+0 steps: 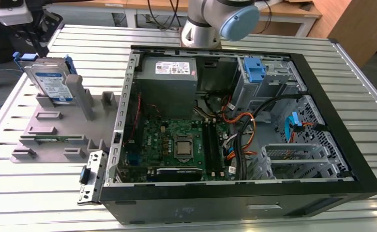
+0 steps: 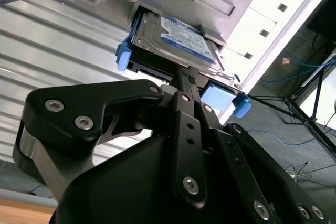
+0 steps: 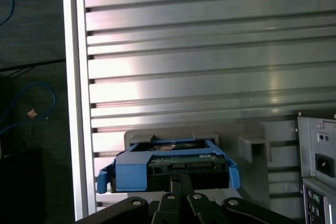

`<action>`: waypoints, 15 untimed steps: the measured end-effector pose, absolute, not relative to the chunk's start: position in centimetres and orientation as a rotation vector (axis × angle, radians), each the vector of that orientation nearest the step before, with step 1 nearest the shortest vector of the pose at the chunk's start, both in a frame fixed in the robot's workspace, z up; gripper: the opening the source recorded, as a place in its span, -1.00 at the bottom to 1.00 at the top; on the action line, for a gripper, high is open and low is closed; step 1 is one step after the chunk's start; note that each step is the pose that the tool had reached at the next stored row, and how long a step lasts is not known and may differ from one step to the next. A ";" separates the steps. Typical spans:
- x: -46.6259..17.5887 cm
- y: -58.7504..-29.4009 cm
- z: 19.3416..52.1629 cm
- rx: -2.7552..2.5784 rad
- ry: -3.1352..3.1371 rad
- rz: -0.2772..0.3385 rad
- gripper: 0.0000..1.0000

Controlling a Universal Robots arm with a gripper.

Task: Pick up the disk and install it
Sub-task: 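Reach for the disk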

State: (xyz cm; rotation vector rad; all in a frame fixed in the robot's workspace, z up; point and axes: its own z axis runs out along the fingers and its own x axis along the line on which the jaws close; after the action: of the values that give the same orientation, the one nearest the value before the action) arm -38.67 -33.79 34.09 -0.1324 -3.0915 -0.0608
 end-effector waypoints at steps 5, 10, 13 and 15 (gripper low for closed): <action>-38.7 -33.8 34.0 -0.090 -3.094 -0.060 -0.79; -38.8 -33.8 34.0 -0.068 -3.098 -0.044 -0.79; -38.9 -33.8 33.9 -0.061 -3.105 -0.044 -0.79; -38.9 -33.8 33.9 -0.058 -3.113 -0.044 -0.79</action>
State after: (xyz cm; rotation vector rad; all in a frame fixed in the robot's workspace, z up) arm -38.91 -33.79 33.90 -0.0578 -3.1129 -0.0436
